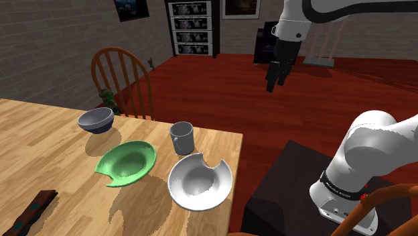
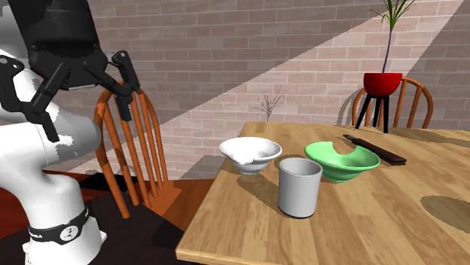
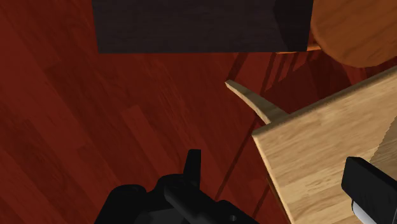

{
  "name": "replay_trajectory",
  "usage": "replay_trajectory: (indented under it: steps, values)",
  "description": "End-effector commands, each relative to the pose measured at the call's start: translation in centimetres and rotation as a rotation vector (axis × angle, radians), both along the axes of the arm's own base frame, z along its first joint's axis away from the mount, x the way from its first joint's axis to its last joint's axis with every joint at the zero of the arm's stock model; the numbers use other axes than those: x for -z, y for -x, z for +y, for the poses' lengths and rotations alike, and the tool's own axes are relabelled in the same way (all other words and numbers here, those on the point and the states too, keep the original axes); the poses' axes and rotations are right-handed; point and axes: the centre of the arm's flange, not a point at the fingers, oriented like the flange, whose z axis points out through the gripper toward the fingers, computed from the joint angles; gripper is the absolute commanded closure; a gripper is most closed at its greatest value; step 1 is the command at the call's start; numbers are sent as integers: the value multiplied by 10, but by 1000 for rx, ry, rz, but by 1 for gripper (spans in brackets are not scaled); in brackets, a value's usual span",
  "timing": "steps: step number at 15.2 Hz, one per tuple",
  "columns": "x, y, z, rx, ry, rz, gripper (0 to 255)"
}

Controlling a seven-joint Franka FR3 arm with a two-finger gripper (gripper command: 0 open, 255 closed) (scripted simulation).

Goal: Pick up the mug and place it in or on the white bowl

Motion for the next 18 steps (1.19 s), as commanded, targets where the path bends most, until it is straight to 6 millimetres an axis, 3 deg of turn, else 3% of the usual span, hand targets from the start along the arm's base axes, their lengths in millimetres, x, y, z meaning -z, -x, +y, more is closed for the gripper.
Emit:
replay_trajectory:
  steps: [1, 18]
  values:
    - [0, 0, 0, 0, 0, 0, 0]
    - [66, -135, 172, 55, 21, 23, 0]
